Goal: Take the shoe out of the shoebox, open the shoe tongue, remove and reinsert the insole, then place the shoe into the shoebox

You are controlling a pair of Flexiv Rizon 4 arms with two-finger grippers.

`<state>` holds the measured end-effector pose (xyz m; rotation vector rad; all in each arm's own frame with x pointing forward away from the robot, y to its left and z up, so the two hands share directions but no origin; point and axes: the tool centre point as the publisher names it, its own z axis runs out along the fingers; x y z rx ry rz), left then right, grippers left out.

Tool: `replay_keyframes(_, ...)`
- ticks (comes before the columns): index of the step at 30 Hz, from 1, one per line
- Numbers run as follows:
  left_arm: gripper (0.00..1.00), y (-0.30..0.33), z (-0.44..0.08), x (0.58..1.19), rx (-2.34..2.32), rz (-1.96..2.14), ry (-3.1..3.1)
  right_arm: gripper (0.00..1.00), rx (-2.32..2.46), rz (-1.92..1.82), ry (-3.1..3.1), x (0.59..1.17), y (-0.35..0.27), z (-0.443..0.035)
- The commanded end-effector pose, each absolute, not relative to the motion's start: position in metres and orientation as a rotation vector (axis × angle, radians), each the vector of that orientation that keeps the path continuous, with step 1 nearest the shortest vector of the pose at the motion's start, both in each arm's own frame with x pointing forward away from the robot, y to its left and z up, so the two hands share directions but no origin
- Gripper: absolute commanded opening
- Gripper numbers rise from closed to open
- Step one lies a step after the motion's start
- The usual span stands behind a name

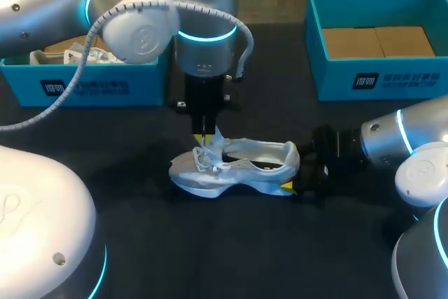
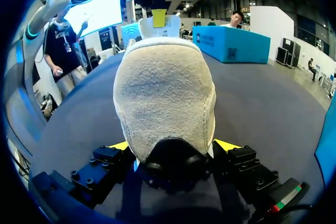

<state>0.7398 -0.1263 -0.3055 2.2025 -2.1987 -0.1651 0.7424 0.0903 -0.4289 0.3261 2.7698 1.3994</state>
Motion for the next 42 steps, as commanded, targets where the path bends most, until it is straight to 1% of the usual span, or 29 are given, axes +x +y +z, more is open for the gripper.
replay_keyframes(1,0.0,-0.113,-0.311,0.742,2.218,-0.172,-2.183,0.0,0.328,1.395,2.77,0.741,0.093,-0.432)
replay_keyframes(14,0.0,-0.087,-0.342,0.741,2.256,-0.21,-2.135,0.0,0.328,1.395,2.77,0.741,0.093,-0.432)
replay_keyframes(22,0.0,-0.079,-0.37,0.736,2.285,-0.282,-2.112,0.0,0.328,1.395,2.77,0.741,0.093,-0.432)
replay_keyframes(27,0.0,-0.077,-0.379,0.734,2.29,-0.286,-2.102,0.0,0.328,1.395,2.77,0.741,0.093,-0.432)
replay_keyframes(28,0.05,-0.077,-0.379,0.733,2.294,-0.284,-2.095,0.0,0.328,1.395,2.77,0.741,0.093,-0.432)
replay_keyframes(30,0.35,-0.076,-0.378,0.732,2.297,-0.265,-2.085,0.0,0.328,1.395,2.77,0.741,0.093,-0.432)
replay_keyframes(31,0.39,-0.076,-0.376,0.731,2.296,-0.26,-2.084,0.0,0.328,1.395,2.77,0.741,0.093,-0.432)
replay_keyframes(32,0.46,-0.076,-0.375,0.73,2.298,-0.258,-2.085,0.0,0.328,1.395,2.77,0.741,0.093,-0.432)
replay_keyframes(33,0.56,-0.077,-0.372,0.729,2.289,-0.237,-2.089,0.0,0.328,1.395,2.77,0.741,0.093,-0.432)
replay_keyframes(34,0.92,-0.078,-0.37,0.729,2.285,-0.23,-2.092,0.0,0.328,1.395,2.77,0.741,0.093,-0.432)
replay_keyframes(35,1.0,-0.079,-0.368,0.728,2.283,-0.231,-2.099,0.0,0.328,1.395,2.77,0.741,0.093,-0.432)
replay_keyframes(42,1.0,-0.083,-0.347,0.727,2.238,-0.156,-2.162,0.0,0.328,1.395,2.77,0.741,0.093,-0.432)
